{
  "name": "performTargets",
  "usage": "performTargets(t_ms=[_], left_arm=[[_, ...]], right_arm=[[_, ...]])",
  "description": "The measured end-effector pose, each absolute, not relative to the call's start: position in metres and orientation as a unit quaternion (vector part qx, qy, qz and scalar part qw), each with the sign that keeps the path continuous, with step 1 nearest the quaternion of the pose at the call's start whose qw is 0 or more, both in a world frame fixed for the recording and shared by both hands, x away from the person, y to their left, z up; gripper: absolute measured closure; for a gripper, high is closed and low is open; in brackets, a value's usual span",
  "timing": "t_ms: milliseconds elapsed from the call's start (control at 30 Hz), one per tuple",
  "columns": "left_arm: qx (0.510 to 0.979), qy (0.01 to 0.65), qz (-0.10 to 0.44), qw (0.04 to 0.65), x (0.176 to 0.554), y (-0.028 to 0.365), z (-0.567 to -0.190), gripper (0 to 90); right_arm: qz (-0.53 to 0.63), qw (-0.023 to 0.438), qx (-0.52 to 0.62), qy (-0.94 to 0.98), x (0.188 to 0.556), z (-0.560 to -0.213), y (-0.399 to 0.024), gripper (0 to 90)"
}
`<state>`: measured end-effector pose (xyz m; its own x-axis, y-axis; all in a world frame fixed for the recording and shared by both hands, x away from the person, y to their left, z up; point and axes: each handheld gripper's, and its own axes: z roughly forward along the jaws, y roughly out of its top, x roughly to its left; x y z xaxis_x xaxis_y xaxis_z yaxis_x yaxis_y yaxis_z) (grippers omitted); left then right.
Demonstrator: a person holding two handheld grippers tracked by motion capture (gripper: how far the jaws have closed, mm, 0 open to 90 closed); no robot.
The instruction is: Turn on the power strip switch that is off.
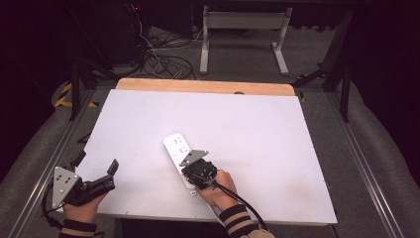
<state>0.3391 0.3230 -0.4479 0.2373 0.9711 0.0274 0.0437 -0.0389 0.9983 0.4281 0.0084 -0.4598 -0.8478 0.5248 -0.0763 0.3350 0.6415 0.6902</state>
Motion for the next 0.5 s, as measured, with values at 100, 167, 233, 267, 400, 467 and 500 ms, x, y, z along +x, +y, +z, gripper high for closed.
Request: performTargets(t_ms=[100,167,233,267,400,467,500], left_arm=[[0.576,0.441,0.433,0.536,0.3394,0.3229,-0.4480,0.0],[0.576,0.441,0.432,0.536,0.3394,0.3230,-0.4480,0.0],[0.576,0.441,0.433,0.536,0.3392,0.3232,-0.4479,0.0],[0.576,0.441,0.432,0.535,0.3393,0.3231,-0.4480,0.0],[0.577,0.440,0.433,0.536,0.3394,0.3229,-0.4479,0.0],[0.577,0.440,0.433,0.535,0.3394,0.3229,-0.4479,0.0],[0.577,0.440,0.433,0.535,0.3394,0.3229,-0.4479,0.0]], right_arm=[[0.351,0.134,0.240,0.895,0.4283,-0.4601,0.0073,90.0],[0.351,0.135,0.240,0.895,0.4282,-0.4601,0.0076,90.0],[0.351,0.136,0.240,0.895,0.4280,-0.4602,0.0076,90.0],[0.351,0.134,0.241,0.895,0.4281,-0.4600,0.0077,90.0],[0.349,0.134,0.240,0.896,0.4285,-0.4596,0.0083,90.0],[0.351,0.134,0.239,0.895,0.4284,-0.4601,0.0079,90.0],[0.352,0.132,0.240,0.895,0.4287,-0.4600,0.0074,90.0]])
